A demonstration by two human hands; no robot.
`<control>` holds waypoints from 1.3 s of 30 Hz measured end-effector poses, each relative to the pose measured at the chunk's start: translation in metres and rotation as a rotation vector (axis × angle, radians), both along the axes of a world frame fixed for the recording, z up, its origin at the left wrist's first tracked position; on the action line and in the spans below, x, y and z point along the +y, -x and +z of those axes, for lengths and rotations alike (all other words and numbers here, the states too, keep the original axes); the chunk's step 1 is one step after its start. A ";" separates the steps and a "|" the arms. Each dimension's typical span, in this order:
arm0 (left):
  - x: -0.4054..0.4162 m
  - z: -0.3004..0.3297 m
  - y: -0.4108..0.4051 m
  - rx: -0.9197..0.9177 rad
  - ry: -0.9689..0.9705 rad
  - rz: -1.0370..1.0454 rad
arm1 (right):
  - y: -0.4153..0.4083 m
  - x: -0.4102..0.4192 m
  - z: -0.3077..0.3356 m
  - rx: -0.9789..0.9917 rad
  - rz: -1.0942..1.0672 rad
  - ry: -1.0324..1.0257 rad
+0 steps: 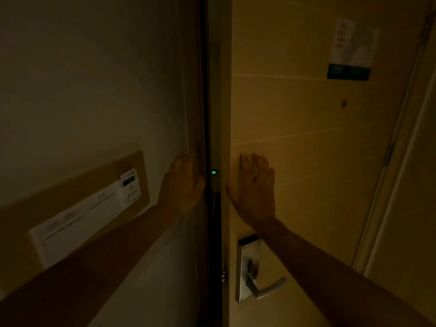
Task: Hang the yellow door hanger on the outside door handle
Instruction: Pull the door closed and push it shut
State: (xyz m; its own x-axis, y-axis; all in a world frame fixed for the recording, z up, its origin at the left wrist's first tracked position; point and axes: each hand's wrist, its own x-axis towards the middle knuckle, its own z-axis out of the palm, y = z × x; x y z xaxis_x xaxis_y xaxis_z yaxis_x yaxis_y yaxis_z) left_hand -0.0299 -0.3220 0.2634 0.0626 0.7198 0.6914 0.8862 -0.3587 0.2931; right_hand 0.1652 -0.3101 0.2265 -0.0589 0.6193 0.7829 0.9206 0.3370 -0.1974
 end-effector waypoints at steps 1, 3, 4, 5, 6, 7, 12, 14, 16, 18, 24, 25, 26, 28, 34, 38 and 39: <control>0.006 -0.002 0.002 0.005 -0.005 -0.005 | -0.001 0.007 -0.002 0.006 0.016 0.018; 0.021 -0.006 0.001 -0.027 -0.011 -0.019 | -0.005 0.022 -0.008 0.010 0.053 0.040; 0.025 -0.009 0.001 -0.056 -0.017 -0.030 | -0.008 0.027 -0.010 -0.002 0.062 0.050; 0.032 -0.011 -0.001 -0.085 -0.016 -0.036 | -0.012 0.035 -0.013 -0.020 0.057 0.069; 0.041 -0.015 -0.005 -0.111 -0.020 -0.033 | -0.016 0.043 -0.015 -0.038 0.046 0.088; 0.049 -0.018 -0.009 -0.125 -0.010 -0.023 | -0.020 0.053 -0.017 -0.057 0.036 0.098; 0.095 -0.035 -0.036 -0.116 0.020 0.037 | -0.042 0.106 -0.036 -0.148 0.080 0.103; 0.103 -0.038 -0.037 -0.137 0.004 0.055 | -0.041 0.114 -0.040 -0.204 0.087 0.108; 0.124 -0.045 -0.048 -0.178 -0.003 0.130 | -0.049 0.140 -0.046 -0.241 0.123 0.133; 0.138 -0.050 -0.053 -0.214 0.049 0.216 | -0.052 0.158 -0.051 -0.238 0.188 0.129; 0.169 -0.084 -0.057 0.108 0.035 0.413 | -0.056 0.206 -0.085 -0.242 0.359 0.111; 0.173 -0.091 -0.057 0.142 0.041 0.399 | -0.054 0.213 -0.093 -0.249 0.371 0.116; 0.178 -0.099 -0.058 0.165 0.043 0.371 | -0.052 0.219 -0.100 -0.262 0.386 0.129; 0.189 -0.117 -0.060 0.222 0.068 0.286 | -0.045 0.232 -0.117 -0.281 0.417 0.158; 0.222 -0.164 -0.067 0.350 0.176 0.164 | -0.042 0.258 -0.144 -0.307 0.405 0.246; 0.251 -0.174 -0.068 0.386 0.203 0.133 | -0.051 0.275 -0.145 -0.329 0.385 0.283; 0.260 -0.175 -0.067 0.391 0.204 0.138 | -0.052 0.280 -0.146 -0.336 0.376 0.294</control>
State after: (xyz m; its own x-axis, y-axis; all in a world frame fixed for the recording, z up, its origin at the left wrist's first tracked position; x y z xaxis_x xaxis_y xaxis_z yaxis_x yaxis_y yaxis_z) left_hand 0.0374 -0.0616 0.0883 0.1846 0.8584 0.4786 0.9797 -0.1995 -0.0201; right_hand 0.2176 -0.0301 0.0803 -0.5325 0.6960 0.4818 0.7764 0.6283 -0.0496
